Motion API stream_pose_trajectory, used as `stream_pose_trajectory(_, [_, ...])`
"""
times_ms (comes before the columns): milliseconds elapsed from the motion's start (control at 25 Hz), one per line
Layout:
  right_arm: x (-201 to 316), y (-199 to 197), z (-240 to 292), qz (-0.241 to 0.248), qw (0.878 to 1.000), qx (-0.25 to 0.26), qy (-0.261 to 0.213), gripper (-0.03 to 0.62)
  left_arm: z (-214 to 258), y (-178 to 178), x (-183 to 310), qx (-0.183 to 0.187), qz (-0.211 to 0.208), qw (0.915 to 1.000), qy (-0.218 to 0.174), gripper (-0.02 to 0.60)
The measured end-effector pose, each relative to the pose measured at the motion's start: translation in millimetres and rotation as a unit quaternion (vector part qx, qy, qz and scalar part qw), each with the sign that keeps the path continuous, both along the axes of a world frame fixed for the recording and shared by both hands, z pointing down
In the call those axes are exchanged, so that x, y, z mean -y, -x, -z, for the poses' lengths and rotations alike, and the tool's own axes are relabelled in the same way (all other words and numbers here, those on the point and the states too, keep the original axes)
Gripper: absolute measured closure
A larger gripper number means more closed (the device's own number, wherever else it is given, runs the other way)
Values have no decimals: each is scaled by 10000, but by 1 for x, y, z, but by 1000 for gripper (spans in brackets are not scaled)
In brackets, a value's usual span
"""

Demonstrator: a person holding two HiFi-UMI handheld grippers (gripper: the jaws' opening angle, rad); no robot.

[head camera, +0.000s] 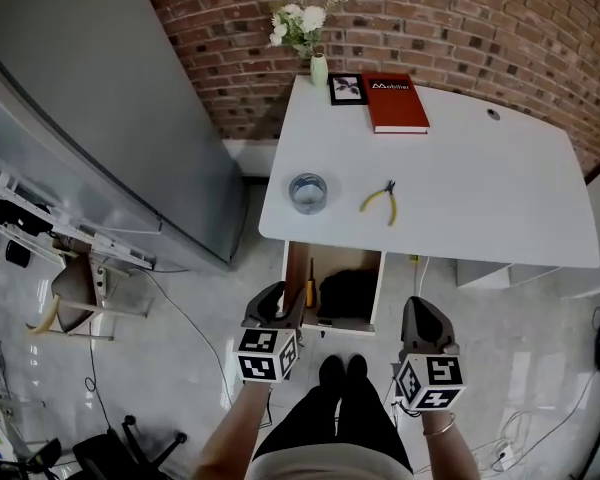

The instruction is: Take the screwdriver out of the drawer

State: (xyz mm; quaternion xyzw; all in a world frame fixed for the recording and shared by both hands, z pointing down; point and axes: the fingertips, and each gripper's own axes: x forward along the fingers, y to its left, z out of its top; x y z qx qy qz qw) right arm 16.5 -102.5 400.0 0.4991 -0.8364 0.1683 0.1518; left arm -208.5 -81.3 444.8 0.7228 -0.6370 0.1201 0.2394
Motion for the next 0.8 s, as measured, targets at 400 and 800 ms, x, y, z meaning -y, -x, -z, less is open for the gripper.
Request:
stream_pose_trajectory(400, [11,22,-22,604,9980,-57,166,592,-27,4,7,52,225,9995,230,433])
stream_pose_trajectory(800, [15,23,-55,727,9965,0,407,592,-68,-4,15,115,260,9982,522,434])
